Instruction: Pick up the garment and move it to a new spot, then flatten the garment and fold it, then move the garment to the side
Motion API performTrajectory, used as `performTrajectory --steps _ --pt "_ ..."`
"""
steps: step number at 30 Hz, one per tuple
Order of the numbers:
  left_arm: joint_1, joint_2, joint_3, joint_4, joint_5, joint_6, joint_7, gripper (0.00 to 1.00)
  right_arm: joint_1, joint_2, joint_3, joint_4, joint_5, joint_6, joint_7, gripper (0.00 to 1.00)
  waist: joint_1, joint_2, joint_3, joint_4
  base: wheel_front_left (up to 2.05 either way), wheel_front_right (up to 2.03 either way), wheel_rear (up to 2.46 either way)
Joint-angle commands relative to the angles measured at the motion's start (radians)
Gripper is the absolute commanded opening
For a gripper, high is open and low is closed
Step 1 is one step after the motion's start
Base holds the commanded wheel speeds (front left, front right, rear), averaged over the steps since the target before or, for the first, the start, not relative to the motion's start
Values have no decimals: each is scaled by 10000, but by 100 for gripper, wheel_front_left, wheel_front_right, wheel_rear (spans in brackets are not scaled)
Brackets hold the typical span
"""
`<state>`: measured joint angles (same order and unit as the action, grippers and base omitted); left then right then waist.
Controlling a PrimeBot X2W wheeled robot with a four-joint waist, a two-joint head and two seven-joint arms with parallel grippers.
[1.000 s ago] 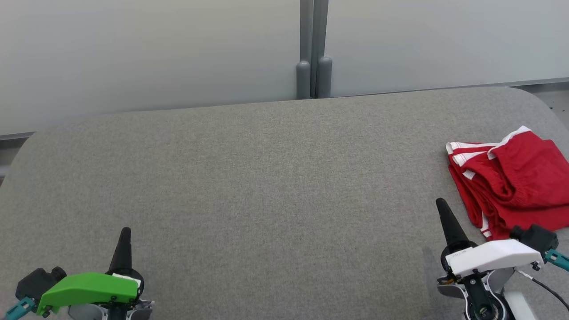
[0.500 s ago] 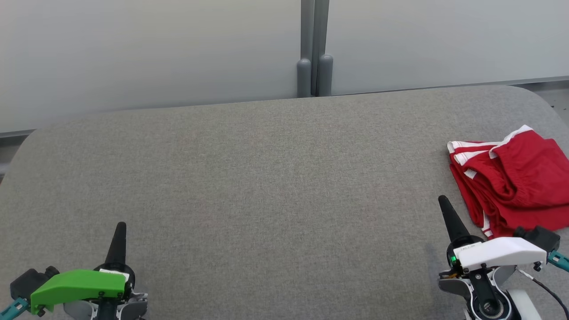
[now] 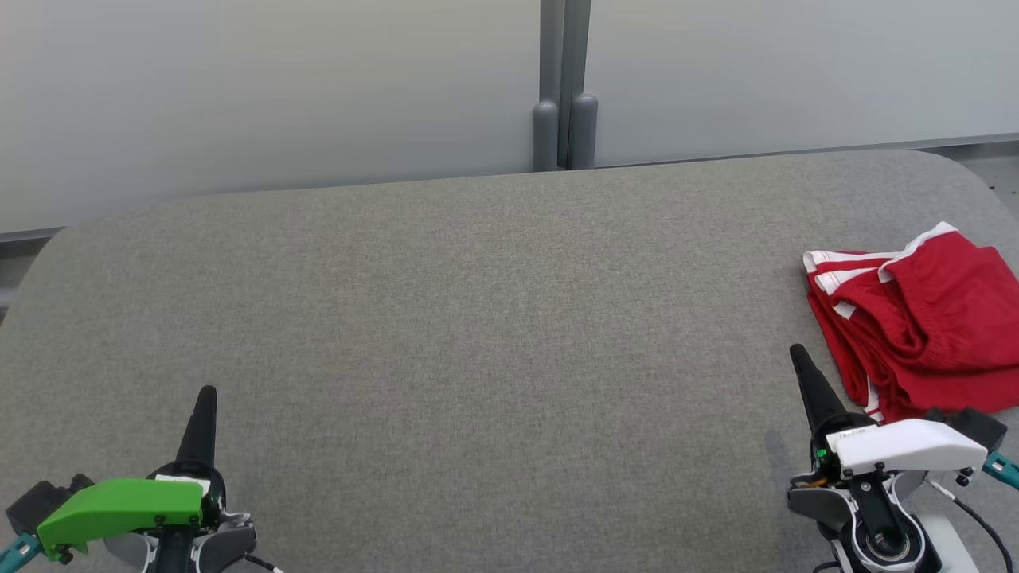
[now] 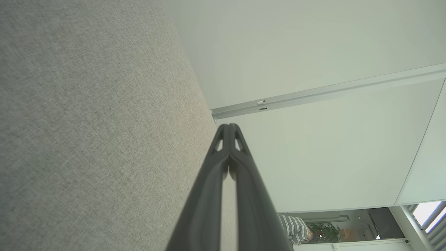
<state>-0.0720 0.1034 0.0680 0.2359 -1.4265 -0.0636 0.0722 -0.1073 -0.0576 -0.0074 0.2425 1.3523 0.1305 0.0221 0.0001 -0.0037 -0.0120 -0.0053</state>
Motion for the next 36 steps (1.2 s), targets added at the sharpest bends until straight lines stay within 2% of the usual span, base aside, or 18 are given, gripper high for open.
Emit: performTrajectory --steps 1,36 --pt "-239 -45 151 4 -177 -132 92 0 -178 -41 -41 5 292 4 51 0 0 26 8 4 0 0 0" --pt "-587 -433 1115 288 -1886 -718 866 0 -418 -5 -286 361 2775 4 329 0 -1 37 158 53 0 0 0"
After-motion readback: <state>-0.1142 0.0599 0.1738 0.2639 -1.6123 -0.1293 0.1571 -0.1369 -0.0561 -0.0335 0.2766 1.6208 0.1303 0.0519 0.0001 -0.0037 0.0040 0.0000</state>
